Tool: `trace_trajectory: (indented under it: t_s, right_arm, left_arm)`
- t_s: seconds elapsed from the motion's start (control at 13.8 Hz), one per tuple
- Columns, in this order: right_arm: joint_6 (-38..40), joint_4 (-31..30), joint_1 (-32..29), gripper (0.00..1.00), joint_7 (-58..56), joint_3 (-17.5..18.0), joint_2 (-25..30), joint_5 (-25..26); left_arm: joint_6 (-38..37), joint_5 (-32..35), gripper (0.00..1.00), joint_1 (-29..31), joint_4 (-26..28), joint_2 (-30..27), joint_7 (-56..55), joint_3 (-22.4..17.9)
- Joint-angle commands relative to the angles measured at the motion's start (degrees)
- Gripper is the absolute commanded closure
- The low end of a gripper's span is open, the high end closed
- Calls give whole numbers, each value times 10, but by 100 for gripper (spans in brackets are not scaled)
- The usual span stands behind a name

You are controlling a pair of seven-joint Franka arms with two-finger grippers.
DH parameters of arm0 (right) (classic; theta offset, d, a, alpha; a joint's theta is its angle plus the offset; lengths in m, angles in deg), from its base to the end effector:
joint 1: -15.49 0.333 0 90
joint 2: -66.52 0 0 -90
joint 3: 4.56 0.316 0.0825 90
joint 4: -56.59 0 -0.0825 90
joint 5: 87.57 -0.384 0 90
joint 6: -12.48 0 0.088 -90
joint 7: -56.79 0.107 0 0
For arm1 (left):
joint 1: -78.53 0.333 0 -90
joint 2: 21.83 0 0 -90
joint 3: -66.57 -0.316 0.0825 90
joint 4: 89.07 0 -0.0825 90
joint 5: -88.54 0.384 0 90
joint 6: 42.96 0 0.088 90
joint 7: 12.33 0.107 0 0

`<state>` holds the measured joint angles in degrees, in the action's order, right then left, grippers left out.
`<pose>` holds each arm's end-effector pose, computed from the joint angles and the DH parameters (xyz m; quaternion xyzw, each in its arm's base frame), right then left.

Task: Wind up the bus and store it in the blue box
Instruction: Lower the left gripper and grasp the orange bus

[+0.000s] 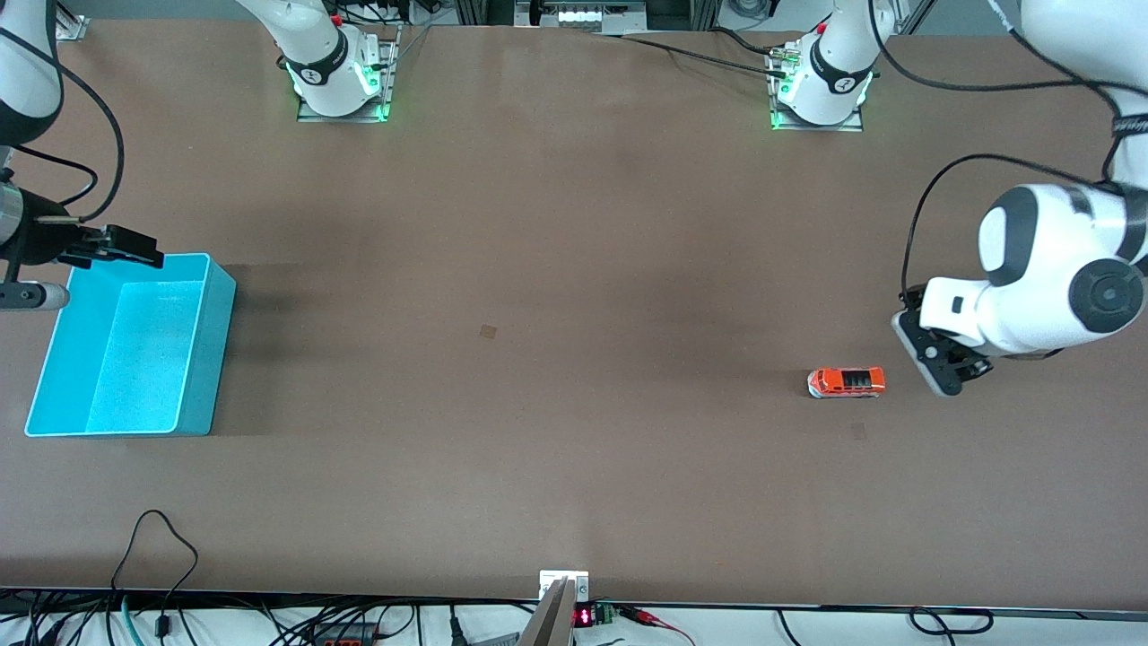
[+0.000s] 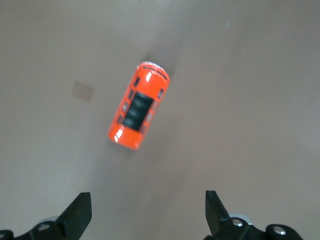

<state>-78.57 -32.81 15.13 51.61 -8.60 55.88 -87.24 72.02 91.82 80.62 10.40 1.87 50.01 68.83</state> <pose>0.6005 -0.0436 0.5235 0.9969 0.0072 -0.0787 0.0028 0.6410 0.0036 0.3299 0.8459 -0.5284 -0.0697 0.0222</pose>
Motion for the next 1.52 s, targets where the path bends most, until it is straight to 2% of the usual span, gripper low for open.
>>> trace_trajectory:
  t_s: [0.0,0.22,0.36,0.58,0.8,0.94,1.09,1.3,1.37,1.45]
  right_arm:
    - [8,8,2,0,-6,-1,-7,-1]
    - [10,6,1,0,-1,-1,-8,0]
    - [9,5,1,0,3,-1,-8,5]
    - [5,6,1,0,-4,-1,-9,6]
    - [8,6,2,0,-5,-1,-9,6]
    - [8,7,1,0,-4,-1,-9,6]
    - [8,7,2,0,-4,-1,-9,6]
    - [8,7,0,0,-5,-1,-9,3]
    - [8,7,0,0,-5,-1,-9,2]
    - [8,7,0,0,-5,-1,-9,2]
  left_arm:
    - [65,6,0,0,-7,34,77,13]
    - [127,6,0,0,3,69,116,14]
    - [167,6,0,6,37,70,118,29]
    - [231,6,0,7,83,72,120,30]
    - [243,6,1,6,90,78,127,30]
    - [247,6,26,2,89,81,149,30]
    - [247,6,45,0,87,86,152,30]
    - [247,6,61,0,85,92,153,30]
    - [247,6,72,0,85,92,154,30]
    - [246,7,75,-1,85,92,154,30]
